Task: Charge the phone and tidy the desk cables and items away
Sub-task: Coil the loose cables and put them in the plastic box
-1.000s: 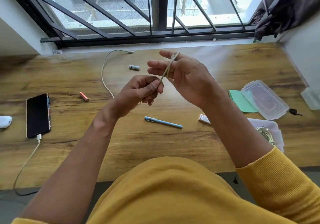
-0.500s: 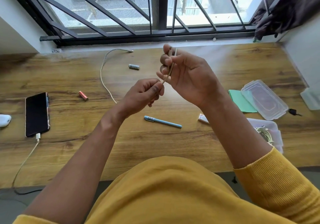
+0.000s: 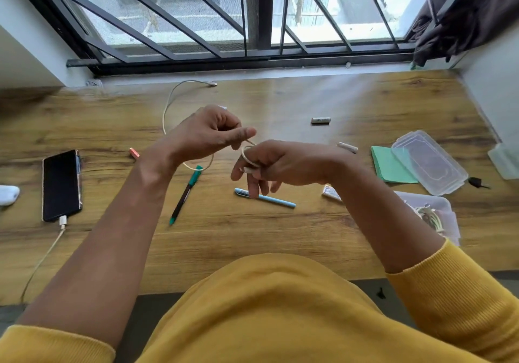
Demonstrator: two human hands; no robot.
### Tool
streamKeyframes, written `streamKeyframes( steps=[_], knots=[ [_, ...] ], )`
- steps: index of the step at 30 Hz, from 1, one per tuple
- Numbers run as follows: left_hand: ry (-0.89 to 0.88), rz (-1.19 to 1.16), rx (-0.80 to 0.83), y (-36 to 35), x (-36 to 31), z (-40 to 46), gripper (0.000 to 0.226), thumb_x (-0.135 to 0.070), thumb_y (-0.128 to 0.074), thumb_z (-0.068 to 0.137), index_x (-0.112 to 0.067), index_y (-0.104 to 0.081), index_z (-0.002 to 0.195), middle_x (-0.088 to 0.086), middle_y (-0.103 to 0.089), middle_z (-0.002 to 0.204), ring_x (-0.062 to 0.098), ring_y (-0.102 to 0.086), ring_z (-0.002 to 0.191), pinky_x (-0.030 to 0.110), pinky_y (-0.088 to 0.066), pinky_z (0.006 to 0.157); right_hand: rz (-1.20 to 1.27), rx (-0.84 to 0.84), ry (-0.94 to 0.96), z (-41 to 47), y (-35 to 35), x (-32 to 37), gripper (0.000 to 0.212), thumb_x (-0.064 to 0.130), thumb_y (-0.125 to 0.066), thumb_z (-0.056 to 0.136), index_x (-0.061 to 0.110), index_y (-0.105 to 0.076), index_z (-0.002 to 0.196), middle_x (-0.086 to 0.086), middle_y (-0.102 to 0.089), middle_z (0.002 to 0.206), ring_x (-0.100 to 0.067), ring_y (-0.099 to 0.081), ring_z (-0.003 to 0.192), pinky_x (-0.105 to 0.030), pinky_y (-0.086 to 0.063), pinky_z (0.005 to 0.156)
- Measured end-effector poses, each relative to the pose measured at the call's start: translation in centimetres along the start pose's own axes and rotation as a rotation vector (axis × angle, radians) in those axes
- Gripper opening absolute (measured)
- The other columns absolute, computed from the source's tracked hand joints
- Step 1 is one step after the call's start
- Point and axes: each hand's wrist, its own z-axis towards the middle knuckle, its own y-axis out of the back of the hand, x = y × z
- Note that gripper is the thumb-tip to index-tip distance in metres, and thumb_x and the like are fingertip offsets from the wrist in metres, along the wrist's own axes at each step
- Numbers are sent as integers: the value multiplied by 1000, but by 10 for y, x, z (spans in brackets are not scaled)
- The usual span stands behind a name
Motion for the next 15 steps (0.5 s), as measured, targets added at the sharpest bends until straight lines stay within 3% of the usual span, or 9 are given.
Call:
streamKeyframes(
  steps=[3, 7, 9, 11, 15],
  knots=[
    [-3, 26, -22, 0, -4, -2, 34, -44, -63, 102, -20, -76, 82, 4, -43, 59, 22, -39, 56, 34, -36, 55, -144, -188, -145, 10, -4, 2, 29, 3, -44, 107, 14, -64, 125, -2, -73, 99, -14, -64, 89, -37, -53, 84],
    [-13, 10, -128, -4, -7, -6, 24, -34, -62, 107, -20, -79, 97, -2, -54, 61, 16, -52, 57, 37, -47, 59, -333, -486, -279, 20, -5, -8, 36, 8, -48, 98, 29, -63, 124, 3, -69, 120, -24, -62, 115, -47, -53, 99],
    [-32, -11, -161, -11, -9, -8, 23, -29, -62, 107, -17, -79, 98, -1, -60, 61, 15, -57, 55, 32, -50, 57, -184, -629, -239, 25, -6, -14, 27, 11, -47, 101, 28, -63, 114, 2, -73, 112, -24, -67, 109, -51, -54, 97],
    [-46, -57, -177, -21, -9, -9, 27, -29, -62, 108, -13, -79, 95, 5, -64, 62, 19, -60, 55, 30, -50, 56, 122, -718, -129, 24, -4, -14, 22, 7, -47, 104, 21, -64, 106, 2, -75, 94, -20, -72, 95, -50, -58, 96],
    [-63, -165, -242, -36, -2, -10, 37, -40, -58, 106, -12, -75, 89, 16, -60, 62, 26, -55, 53, 32, -48, 53, 484, -684, 103, 18, 3, -7, 23, -10, -45, 104, 3, -63, 110, -3, -65, 91, -15, -69, 86, -42, -55, 99]
  ],
)
